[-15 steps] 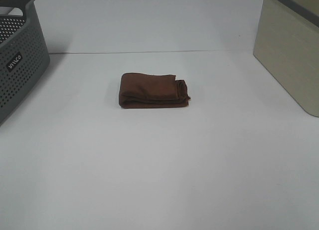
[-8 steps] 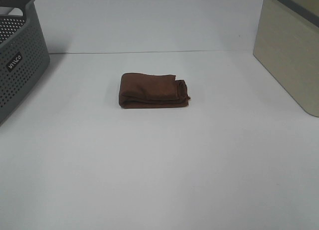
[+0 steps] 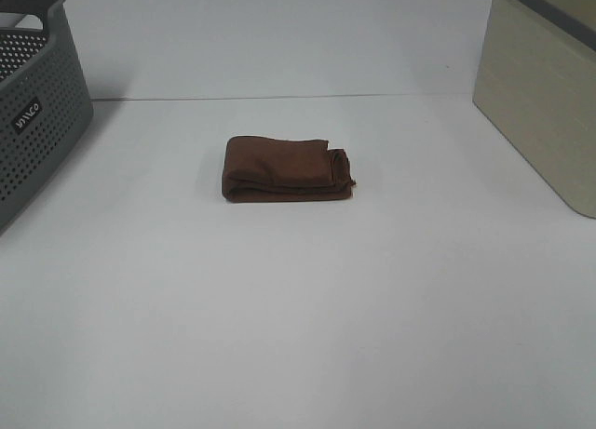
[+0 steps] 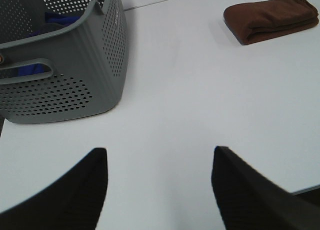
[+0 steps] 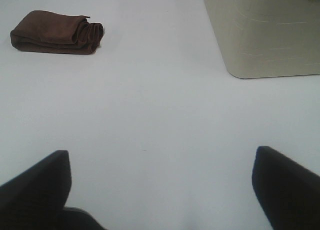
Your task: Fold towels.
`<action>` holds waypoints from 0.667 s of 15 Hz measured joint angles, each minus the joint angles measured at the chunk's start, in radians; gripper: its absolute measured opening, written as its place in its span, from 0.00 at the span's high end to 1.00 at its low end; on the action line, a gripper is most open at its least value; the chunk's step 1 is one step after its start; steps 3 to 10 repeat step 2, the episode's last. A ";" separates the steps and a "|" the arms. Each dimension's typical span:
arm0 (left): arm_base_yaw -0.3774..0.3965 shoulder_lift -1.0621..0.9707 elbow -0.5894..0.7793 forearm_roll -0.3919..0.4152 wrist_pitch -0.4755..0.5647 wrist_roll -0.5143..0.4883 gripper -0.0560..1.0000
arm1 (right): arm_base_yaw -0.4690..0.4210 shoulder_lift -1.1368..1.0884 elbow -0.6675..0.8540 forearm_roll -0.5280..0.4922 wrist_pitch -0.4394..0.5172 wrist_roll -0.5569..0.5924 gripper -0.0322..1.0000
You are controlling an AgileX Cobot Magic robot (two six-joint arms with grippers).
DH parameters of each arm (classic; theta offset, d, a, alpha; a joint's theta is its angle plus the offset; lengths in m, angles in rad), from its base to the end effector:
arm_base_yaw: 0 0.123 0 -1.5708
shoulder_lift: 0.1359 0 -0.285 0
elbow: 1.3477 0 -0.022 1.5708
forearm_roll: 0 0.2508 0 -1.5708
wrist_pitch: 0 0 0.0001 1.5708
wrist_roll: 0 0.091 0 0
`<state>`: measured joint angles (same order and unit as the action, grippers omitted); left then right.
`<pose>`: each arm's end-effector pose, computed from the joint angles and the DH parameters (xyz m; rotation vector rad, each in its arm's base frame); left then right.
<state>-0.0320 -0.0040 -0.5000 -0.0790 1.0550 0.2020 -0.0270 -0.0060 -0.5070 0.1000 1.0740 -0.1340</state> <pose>-0.0055 -0.0061 0.2779 0.2407 2.0178 0.0126 -0.0071 0.0082 0.2784 -0.1153 2.0373 0.0188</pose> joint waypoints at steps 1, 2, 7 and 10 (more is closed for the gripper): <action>0.000 0.000 0.000 0.000 0.000 0.000 0.39 | 0.000 0.000 0.000 0.000 0.000 0.000 0.08; 0.000 0.000 0.000 0.000 0.000 0.000 0.39 | 0.000 0.000 0.000 0.000 0.000 0.000 0.08; 0.000 0.000 0.000 0.000 0.000 0.000 0.39 | 0.000 0.000 0.000 0.000 0.000 0.000 0.08; 0.000 0.000 0.000 0.000 0.000 0.000 0.39 | 0.000 0.000 0.000 0.000 0.000 0.000 0.08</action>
